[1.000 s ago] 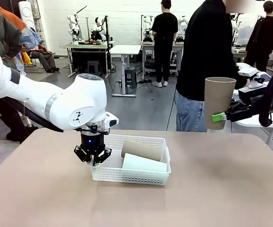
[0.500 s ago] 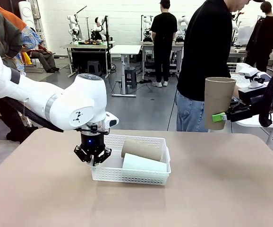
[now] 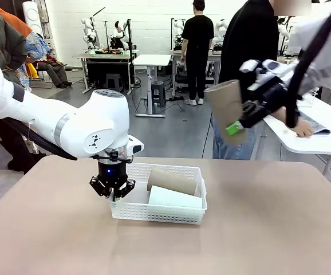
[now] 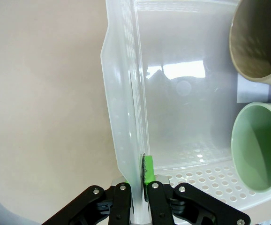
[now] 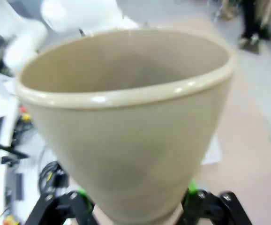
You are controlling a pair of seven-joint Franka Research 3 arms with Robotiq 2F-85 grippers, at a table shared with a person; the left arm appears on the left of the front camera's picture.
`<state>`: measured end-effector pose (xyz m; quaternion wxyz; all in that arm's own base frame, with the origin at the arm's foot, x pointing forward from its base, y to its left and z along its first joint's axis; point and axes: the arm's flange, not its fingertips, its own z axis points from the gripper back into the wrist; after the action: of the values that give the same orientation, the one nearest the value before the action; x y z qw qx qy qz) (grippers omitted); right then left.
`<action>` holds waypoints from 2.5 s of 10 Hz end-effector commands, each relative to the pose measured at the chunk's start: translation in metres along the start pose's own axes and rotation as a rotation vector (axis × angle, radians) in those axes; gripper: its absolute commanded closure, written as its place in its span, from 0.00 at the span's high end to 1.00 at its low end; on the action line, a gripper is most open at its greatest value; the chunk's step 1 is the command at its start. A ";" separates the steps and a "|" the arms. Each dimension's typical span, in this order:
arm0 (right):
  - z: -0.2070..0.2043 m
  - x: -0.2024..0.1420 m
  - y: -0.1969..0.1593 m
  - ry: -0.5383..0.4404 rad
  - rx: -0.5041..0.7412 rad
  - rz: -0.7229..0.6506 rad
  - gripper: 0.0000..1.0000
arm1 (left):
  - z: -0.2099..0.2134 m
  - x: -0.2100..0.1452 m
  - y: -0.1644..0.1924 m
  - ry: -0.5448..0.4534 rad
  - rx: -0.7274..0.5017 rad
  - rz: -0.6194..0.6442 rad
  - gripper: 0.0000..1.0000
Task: Clean and organize the cups into the basket.
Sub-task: Pick up the Reusable plastic cup from the right side of the table and stack it inside the Organizing basket in the center of the table.
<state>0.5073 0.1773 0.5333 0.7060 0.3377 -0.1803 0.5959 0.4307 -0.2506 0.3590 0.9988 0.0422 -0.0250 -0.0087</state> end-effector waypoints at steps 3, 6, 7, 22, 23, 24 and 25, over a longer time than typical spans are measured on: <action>-0.067 0.059 -0.025 0.420 0.133 -0.079 0.80 | 0.001 -0.001 0.001 -0.012 0.013 -0.012 0.00; -0.105 0.068 -0.029 0.487 0.200 -0.036 0.80 | 0.001 -0.001 0.001 -0.012 0.013 -0.012 0.00; -0.115 0.066 -0.030 0.500 0.205 -0.010 0.80 | 0.001 -0.001 0.001 -0.012 0.013 -0.012 0.00; -0.193 0.006 -0.042 0.465 0.086 0.198 0.80 | 0.001 -0.001 0.001 -0.012 0.013 -0.012 0.00; -0.192 0.005 -0.042 0.463 0.089 0.194 0.80 | 0.001 -0.001 0.001 -0.012 0.013 -0.012 0.00; -0.191 0.005 -0.041 0.463 0.091 0.192 0.80 | 0.001 -0.001 0.001 -0.012 0.013 -0.012 0.00; -0.192 0.004 -0.042 0.465 0.094 0.187 0.80 | 0.001 -0.001 0.001 -0.012 0.013 -0.012 0.00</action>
<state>0.5282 0.3169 0.3896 0.6582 0.1969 -0.0082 0.7266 0.4308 -0.2505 0.3590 0.9988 0.0422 -0.0250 -0.0086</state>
